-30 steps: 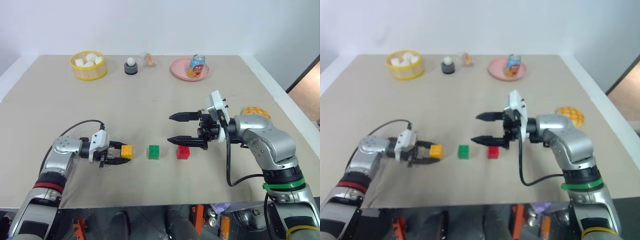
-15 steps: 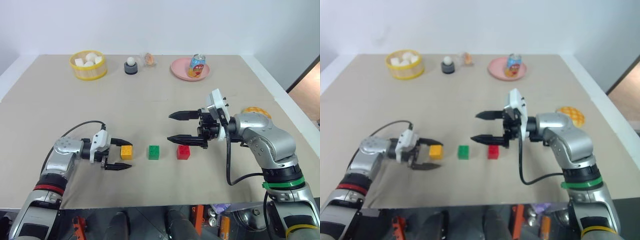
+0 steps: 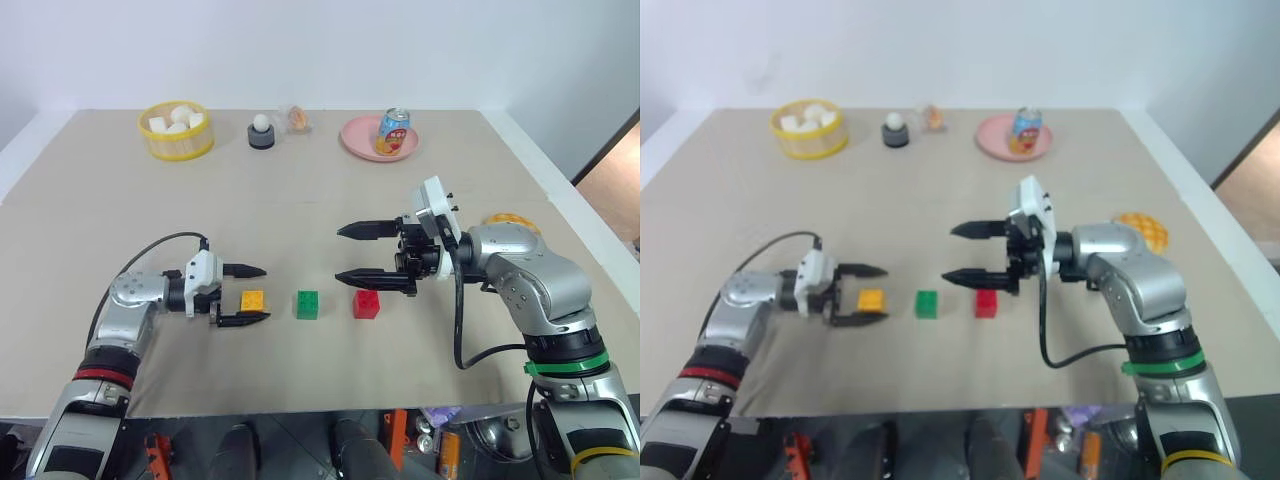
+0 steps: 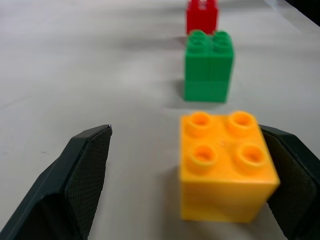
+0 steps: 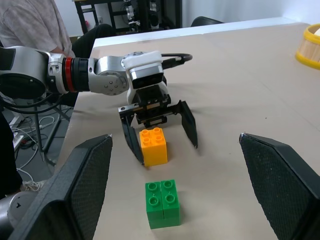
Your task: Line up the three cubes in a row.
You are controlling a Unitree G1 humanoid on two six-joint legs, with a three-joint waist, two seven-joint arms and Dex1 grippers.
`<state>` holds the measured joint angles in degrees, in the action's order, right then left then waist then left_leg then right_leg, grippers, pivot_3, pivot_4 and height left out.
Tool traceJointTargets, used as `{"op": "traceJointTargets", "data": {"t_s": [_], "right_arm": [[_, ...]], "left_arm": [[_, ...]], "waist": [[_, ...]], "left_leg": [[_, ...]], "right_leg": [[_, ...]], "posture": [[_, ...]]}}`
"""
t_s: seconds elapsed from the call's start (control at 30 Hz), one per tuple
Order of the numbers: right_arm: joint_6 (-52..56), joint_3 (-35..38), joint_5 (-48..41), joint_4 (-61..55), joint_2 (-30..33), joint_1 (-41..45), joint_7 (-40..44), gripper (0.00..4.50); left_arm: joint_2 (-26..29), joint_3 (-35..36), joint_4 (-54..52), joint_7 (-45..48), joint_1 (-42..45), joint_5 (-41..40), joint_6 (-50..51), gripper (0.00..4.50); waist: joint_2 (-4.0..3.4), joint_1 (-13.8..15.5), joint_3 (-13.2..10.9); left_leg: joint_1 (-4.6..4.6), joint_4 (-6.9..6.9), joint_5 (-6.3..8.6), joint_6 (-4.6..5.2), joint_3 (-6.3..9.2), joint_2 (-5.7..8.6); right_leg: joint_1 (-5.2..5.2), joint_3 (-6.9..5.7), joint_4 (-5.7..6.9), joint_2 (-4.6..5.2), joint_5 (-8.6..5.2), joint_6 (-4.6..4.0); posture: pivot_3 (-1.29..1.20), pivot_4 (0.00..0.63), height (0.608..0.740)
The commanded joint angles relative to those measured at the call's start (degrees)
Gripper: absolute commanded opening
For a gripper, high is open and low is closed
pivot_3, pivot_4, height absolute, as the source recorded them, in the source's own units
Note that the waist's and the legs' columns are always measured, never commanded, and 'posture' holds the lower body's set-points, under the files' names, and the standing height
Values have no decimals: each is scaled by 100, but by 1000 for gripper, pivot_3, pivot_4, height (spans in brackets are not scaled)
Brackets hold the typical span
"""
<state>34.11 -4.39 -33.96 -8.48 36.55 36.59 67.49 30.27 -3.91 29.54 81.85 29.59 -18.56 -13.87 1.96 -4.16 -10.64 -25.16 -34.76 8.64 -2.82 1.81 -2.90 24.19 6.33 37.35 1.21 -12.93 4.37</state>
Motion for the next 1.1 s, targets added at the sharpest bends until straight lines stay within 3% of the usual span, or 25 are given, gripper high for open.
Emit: {"op": "traceJointTargets", "data": {"t_s": [0.03,0.37,0.7,0.93,1.1], "right_arm": [[-53,110,-24,19,53,175,73,4201],[-113,62,27,219,-1,316,168,4201],[-334,247,245,543,17,297,-22,4201],[-949,457,894,1382,-236,296,-960,4201],[-1136,773,1199,1607,-569,-125,-2005,4201]], "left_arm": [[141,115,-438,120,18,-153,159,4305],[245,322,-1668,-183,-80,-684,1250,4305],[171,1889,-2853,-2773,628,-2162,3564,4305],[290,2415,-3382,-4407,-503,-1816,4245,4305],[-370,2807,-4433,-5845,-1602,-1620,4211,4305]], "waist": [[0,0,0],[0,-7,0],[0,-30,-1],[1,-33,0],[5,0,1]], "left_leg": [[0,0,0,0,0,0],[0,0,0,0,1,-1],[1,-7,0,0,5,0],[7,-2,0,0,6,-2],[0,-3,-6,-12,5,-1]], "right_leg": [[0,0,0,0,0,0],[0,0,1,0,-2,-3],[-4,1,3,-3,6,16],[-5,2,4,-6,5,14],[-3,3,3,-2,9,14]], "posture": [[0,150,740],[0,150,740],[0,150,740],[0,150,740],[0,150,740]]}}
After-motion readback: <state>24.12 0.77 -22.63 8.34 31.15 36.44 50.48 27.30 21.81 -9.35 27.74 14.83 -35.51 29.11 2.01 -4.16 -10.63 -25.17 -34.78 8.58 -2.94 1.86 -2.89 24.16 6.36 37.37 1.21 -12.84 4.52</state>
